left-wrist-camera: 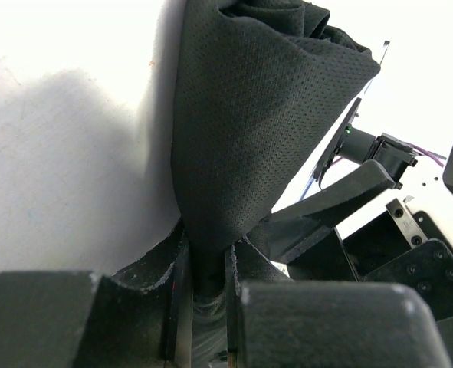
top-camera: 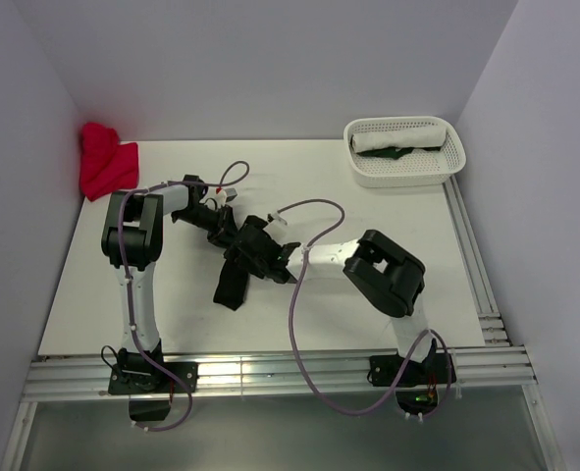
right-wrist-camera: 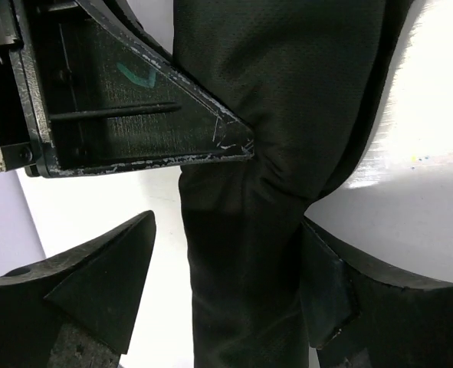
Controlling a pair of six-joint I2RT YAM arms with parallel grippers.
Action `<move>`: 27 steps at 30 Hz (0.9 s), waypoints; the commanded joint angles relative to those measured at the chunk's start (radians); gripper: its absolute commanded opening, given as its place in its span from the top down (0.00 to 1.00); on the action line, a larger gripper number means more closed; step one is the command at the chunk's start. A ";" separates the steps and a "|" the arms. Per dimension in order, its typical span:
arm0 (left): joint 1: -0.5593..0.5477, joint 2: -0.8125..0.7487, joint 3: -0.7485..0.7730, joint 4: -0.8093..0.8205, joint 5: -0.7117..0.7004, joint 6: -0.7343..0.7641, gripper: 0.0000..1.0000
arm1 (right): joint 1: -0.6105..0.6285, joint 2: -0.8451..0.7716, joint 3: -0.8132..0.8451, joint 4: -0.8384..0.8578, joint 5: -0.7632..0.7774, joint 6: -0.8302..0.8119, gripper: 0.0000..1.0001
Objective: Roll the t-shirts
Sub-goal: Place the rolled tshirt into the container
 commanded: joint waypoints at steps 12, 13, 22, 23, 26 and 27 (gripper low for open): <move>-0.020 -0.021 -0.008 0.019 -0.070 0.009 1.00 | 0.029 0.141 0.167 -0.381 0.068 -0.070 0.49; -0.020 -0.024 -0.006 0.016 -0.072 0.009 1.00 | 0.029 0.147 0.170 -0.389 0.068 -0.070 0.51; -0.019 -0.033 0.064 -0.079 -0.104 0.101 0.82 | 0.030 0.139 0.169 -0.429 0.075 -0.063 1.00; -0.019 -0.036 0.070 -0.087 -0.113 0.114 0.75 | 0.030 0.136 0.169 -0.435 0.078 -0.063 1.00; -0.019 -0.052 0.095 -0.111 -0.171 0.137 0.48 | 0.033 0.128 0.158 -0.440 0.083 -0.058 1.00; -0.019 -0.056 0.106 -0.116 -0.185 0.157 0.45 | 0.032 0.124 0.155 -0.440 0.086 -0.058 1.00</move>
